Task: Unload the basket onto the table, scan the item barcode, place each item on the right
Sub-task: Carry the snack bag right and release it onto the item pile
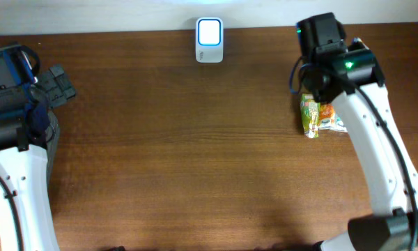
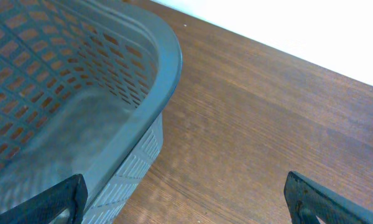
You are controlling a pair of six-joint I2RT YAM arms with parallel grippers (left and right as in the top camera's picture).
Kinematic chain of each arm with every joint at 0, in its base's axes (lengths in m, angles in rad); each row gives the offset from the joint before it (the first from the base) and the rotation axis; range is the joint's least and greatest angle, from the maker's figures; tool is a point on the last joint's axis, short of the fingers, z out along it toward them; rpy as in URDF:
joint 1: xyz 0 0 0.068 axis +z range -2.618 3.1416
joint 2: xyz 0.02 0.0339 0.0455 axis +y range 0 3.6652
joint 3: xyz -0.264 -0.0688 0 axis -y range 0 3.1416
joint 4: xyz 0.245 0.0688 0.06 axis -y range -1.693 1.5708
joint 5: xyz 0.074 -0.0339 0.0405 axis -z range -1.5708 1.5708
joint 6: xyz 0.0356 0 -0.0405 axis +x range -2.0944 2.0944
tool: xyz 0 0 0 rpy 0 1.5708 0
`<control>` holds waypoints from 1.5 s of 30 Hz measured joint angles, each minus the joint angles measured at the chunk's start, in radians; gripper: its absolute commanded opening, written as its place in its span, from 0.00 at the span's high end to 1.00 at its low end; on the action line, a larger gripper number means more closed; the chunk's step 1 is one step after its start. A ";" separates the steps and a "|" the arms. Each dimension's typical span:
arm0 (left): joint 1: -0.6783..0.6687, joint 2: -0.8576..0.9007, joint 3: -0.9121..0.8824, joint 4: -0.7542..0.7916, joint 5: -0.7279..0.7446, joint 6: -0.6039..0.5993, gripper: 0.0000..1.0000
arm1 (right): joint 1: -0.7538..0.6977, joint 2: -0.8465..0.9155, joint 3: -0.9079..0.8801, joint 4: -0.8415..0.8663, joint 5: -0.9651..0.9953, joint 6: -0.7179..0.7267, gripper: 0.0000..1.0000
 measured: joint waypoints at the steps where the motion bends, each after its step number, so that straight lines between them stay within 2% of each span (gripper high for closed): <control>1: 0.000 0.000 0.000 0.000 0.000 0.000 0.01 | -0.034 0.020 -0.015 0.000 -0.001 0.024 0.96; 3: 0.000 0.000 0.000 0.000 0.000 0.000 0.01 | -0.116 0.104 -0.066 -0.003 -0.012 0.102 0.96; 6: 0.000 0.000 0.000 0.000 0.000 0.000 0.01 | -0.161 0.185 -0.105 -0.014 -0.018 0.170 0.96; 7: 0.000 0.000 0.000 0.000 0.000 0.000 0.01 | -0.171 0.217 -0.107 -0.032 -0.023 0.197 0.84; 8: 0.000 0.000 0.000 0.000 0.000 0.000 0.01 | -0.173 0.233 -0.107 -0.041 -0.024 0.211 0.64; 10: 0.000 0.000 0.000 0.000 0.000 0.000 0.01 | -0.174 0.242 -0.107 -0.044 -0.031 0.225 0.51; 12: 0.000 0.000 0.000 0.000 0.000 0.000 0.01 | -0.174 0.242 -0.107 -0.049 -0.039 0.238 0.29; 14: 0.000 0.000 0.000 0.000 0.000 0.000 0.01 | -0.173 0.242 -0.107 -0.054 -0.057 0.243 0.12; 16: 0.000 0.000 0.000 0.000 0.000 0.000 0.01 | -0.165 0.242 -0.107 -0.055 -0.061 0.241 0.08; 17: 0.000 0.000 0.000 0.000 0.000 0.000 0.01 | -0.153 0.242 -0.106 -0.055 -0.064 0.246 0.00; 20: 0.000 0.000 0.000 0.000 0.000 0.000 0.01 | -0.105 0.236 -0.058 -0.058 -0.092 0.245 0.01; 22: 0.000 0.000 0.000 0.000 0.000 0.000 0.01 | -0.076 0.164 0.028 -0.054 -0.173 0.245 0.01; 26: 0.000 0.000 0.000 0.000 0.000 0.000 0.01 | -0.074 -0.013 0.145 -0.054 -0.492 0.245 0.01; 29: 0.000 0.000 0.000 0.000 0.000 0.000 0.01 | -0.074 -0.140 0.156 -0.034 -0.834 0.245 0.01; 32: 0.000 0.000 0.000 0.000 0.000 0.000 0.01 | -0.074 -0.219 0.156 0.026 -1.091 0.246 0.01; 34: 0.000 0.000 0.000 0.000 0.000 0.000 0.01 | -0.074 -0.279 0.156 0.028 -1.184 0.246 0.01; 36: 0.000 0.000 0.000 0.000 0.000 0.000 0.01 | -0.074 -0.325 0.158 -0.010 -1.206 0.246 0.01; 40: 0.000 0.000 0.000 0.000 0.000 0.000 0.01 | -0.074 -0.320 0.158 -0.043 -1.049 0.248 0.01; 45: 0.000 0.000 0.000 0.000 0.000 0.000 0.01 | -0.074 -0.293 0.158 -0.047 -0.984 0.249 0.01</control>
